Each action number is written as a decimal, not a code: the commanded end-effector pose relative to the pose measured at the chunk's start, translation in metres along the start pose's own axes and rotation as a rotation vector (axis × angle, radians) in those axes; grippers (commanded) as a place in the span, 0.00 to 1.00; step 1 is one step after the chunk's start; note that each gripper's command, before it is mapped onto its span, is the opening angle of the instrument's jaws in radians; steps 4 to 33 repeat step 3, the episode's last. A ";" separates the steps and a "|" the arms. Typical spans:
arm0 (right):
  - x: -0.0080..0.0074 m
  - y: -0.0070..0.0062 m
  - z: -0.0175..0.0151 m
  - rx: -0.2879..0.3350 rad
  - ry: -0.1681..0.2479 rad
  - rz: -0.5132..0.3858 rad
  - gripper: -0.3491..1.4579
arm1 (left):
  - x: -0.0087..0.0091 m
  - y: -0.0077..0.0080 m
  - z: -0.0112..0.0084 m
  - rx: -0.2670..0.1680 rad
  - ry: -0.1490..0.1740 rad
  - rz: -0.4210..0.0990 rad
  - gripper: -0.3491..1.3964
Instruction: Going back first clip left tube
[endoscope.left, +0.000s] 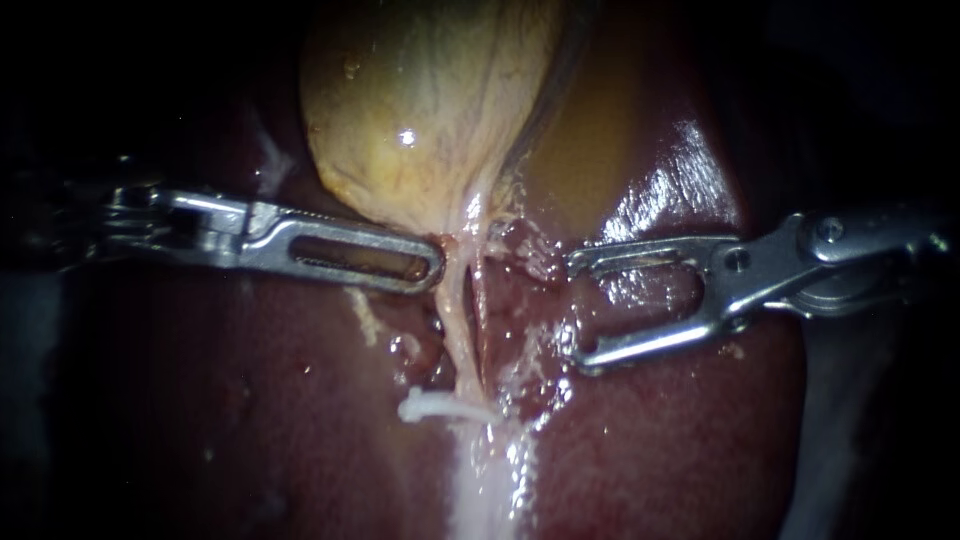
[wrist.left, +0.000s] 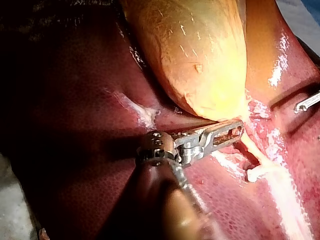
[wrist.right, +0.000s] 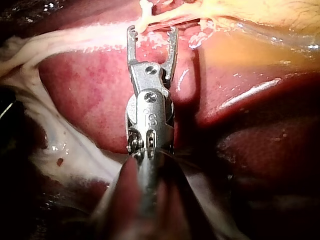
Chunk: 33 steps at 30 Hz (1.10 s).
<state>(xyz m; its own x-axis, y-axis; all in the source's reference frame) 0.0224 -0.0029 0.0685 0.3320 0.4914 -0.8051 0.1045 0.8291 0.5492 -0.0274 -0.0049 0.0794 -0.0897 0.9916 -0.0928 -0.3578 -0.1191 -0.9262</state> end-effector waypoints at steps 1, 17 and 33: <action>0.0000 0.0000 0.0000 0.000 0.001 0.000 0.47 | 0.0000 0.0000 0.0000 -0.001 0.000 0.000 0.00; 0.0000 0.0000 0.0000 0.000 0.001 0.000 0.47 | 0.0000 0.0000 0.0000 -0.001 0.000 0.000 0.00; 0.0000 0.0000 0.0000 0.000 0.001 0.000 0.47 | 0.0000 0.0000 0.0000 -0.001 0.000 0.000 0.00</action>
